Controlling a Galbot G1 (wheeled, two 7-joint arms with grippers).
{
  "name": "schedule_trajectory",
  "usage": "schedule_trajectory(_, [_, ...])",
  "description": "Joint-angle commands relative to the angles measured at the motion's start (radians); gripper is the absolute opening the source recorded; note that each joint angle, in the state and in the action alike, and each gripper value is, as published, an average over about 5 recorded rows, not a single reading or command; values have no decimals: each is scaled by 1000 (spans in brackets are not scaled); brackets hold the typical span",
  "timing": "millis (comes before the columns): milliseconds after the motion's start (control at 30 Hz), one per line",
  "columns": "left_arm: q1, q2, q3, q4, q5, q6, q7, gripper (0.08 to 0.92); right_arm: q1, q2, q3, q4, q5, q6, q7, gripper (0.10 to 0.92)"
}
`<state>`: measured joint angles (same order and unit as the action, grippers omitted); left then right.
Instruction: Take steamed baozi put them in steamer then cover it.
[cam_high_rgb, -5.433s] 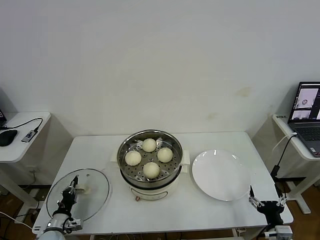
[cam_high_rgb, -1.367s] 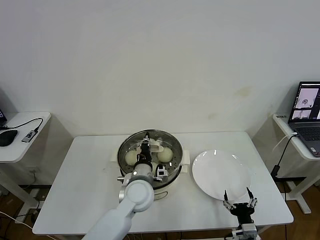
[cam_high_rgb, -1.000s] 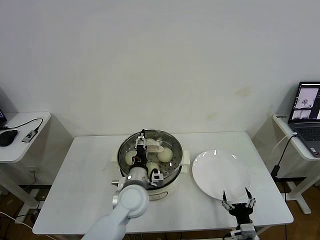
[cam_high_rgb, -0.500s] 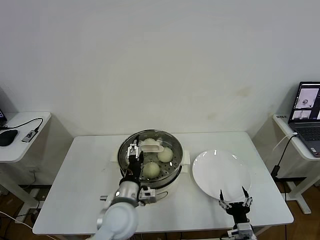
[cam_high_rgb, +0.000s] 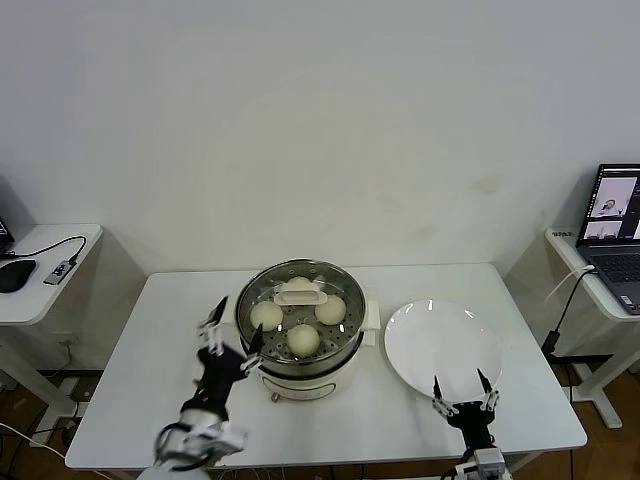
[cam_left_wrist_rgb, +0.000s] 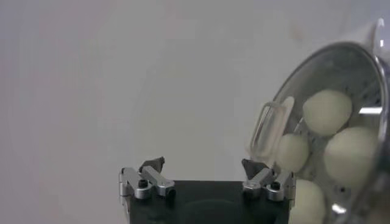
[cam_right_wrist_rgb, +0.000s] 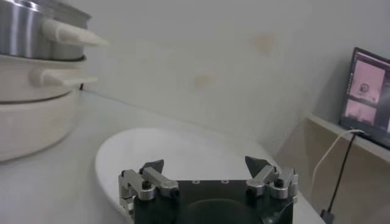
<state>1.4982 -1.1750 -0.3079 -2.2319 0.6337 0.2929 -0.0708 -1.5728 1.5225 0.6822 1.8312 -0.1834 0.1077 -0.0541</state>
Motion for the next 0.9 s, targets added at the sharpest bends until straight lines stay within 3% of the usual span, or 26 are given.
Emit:
schedule_trajectory(33, [397,-45,-258,73,-996,-436,-152,823,-58,-94,-36,21,151,54,-29,823])
schedule_trajectory(233, [400,-69,-241,148,-1064,-469,-140,823,-128,-130,-62,49,204,153,-47,823])
schedule_trajectory(500, [416,-56,-258,184,-1024,-479,-138,823,-180,-124,-54,51,182,171,-47,823])
schedule_trajectory(900, [418,-38,-277,200,-983,-457,-131,823,-219,-110,-67,128,228,57,-40,823])
